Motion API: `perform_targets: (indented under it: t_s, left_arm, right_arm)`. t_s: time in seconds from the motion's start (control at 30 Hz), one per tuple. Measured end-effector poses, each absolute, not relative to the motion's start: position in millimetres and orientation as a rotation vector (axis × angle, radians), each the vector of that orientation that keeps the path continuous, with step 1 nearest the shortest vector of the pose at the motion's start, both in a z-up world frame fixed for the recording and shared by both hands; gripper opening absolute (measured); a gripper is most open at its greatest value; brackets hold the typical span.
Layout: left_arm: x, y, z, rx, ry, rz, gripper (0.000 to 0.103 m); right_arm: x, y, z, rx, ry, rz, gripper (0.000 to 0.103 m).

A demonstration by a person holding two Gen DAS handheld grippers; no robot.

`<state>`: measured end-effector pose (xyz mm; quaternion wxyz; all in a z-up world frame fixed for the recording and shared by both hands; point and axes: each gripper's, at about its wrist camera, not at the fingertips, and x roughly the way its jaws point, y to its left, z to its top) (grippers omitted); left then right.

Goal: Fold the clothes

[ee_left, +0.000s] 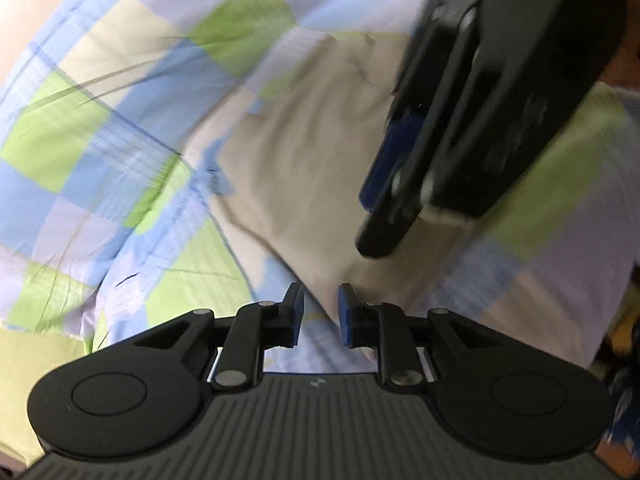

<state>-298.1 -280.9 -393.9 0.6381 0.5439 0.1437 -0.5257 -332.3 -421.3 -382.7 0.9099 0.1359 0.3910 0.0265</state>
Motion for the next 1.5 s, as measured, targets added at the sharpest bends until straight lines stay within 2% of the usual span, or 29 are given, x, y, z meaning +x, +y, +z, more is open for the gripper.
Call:
perform_targets:
  t_s: [0.03, 0.17, 0.27, 0.33, 0.4, 0.57, 0.6, 0.77, 1.03, 1.2, 1.4, 1.5]
  left_arm:
    - [-301.2, -274.5, -398.5, 1.280, 0.318, -1.207, 0.026]
    - [-300.3, -260.0, -400.6, 1.347, 0.280, -1.190, 0.027]
    - [-294.4, -258.9, -390.5, 1.295, 0.293, -1.182, 0.029]
    - [-293.6, -262.7, -385.6, 1.268, 0.303, -1.181, 0.036]
    - [-294.3, -266.0, -385.8, 1.272, 0.310, -1.168, 0.036]
    - [-295.4, -258.7, -379.7, 1.260, 0.342, -1.144, 0.038]
    - [-293.6, -254.2, -377.4, 1.243, 0.356, -1.137, 0.043]
    - [-279.2, -239.2, -375.0, 1.181, 0.426, -1.139, 0.044]
    - [-250.1, -229.7, -376.7, 1.096, 0.427, -1.399, 0.044]
    - [-253.6, -230.6, -378.9, 1.178, 0.249, -1.547, 0.046]
    - [-268.0, -238.5, -405.0, 1.307, -0.023, -1.657, 0.047]
    - [-272.0, -242.8, -423.6, 1.373, -0.119, -1.685, 0.044]
  right_arm:
    - [-327.9, -415.2, -394.3, 0.251, 0.878, 0.052, 0.015]
    - [-345.7, -421.3, -403.8, 0.314, 0.958, -0.016, 0.014]
    - [-357.0, -430.3, -383.8, 0.369, 0.901, -0.047, 0.015]
    - [-355.5, -433.6, -371.1, 0.380, 0.804, -0.056, 0.015]
    - [-341.7, -432.0, -374.4, 0.361, 0.781, -0.050, 0.015]
    - [-323.7, -412.1, -409.6, 0.126, 0.956, -0.067, 0.014]
    - [-327.6, -412.8, -404.3, 0.125, 0.949, -0.082, 0.015]
    - [-339.3, -394.1, -375.3, 0.057, 0.824, -0.034, 0.018]
    - [-311.7, -332.7, -406.3, -0.290, 0.882, 0.001, 0.019]
    - [-304.8, -337.3, -394.5, -0.163, 0.856, -0.120, 0.008]
    - [-322.9, -338.8, -378.2, -0.089, 0.805, -0.190, 0.008]
    - [-325.0, -337.9, -382.0, -0.092, 0.795, -0.193, 0.008]
